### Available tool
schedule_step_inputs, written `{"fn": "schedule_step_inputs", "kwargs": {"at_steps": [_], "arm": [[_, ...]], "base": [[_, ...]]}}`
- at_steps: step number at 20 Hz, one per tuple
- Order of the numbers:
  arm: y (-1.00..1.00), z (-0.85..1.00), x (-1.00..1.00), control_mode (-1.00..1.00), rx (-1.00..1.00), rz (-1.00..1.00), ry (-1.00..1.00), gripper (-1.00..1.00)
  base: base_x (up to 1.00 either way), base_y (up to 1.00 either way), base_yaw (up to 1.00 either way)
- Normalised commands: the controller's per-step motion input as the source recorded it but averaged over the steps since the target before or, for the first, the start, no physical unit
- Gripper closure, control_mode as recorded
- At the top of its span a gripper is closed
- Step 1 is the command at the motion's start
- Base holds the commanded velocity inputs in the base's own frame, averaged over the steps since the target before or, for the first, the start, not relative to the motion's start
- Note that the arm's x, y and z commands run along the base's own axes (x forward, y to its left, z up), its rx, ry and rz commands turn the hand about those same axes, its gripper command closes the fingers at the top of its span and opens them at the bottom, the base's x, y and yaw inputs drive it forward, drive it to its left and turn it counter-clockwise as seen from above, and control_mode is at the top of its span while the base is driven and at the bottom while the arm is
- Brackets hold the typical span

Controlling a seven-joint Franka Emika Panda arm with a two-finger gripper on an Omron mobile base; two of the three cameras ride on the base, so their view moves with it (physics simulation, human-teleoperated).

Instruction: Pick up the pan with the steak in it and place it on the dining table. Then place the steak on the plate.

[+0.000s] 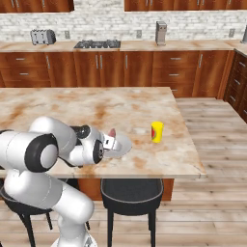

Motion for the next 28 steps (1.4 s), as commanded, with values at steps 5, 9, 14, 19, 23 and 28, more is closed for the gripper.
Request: {"fn": "schedule_step_inputs", "kwargs": {"at_steps": [5,9,14,19,23,28], "arm": [[0.0,-0.01,0.21,-1.0,0.0,0.0,0.0,1.0],[0.0,0.0,0.18,-1.0,0.0,0.0,0.0,1.0],[0.0,-0.01,0.13,-1.0,0.0,0.0,0.0,-1.0],[-0.06,0.05,0.0,-1.0,0.01,-0.03,0.0,-1.0],[-0.07,0.27,-0.02,-1.0,0.05,-0.07,0.0,-1.0],[-0.02,0.81,-0.18,-1.0,0.12,-0.05,0.0,-1.0]], "base": [[0.0,0.0,0.0],[0.0,0.0,0.0],[0.0,0.0,0.0],[0.0,0.0,0.0],[0.0,0.0,0.0],[0.0,0.0,0.0]]}}
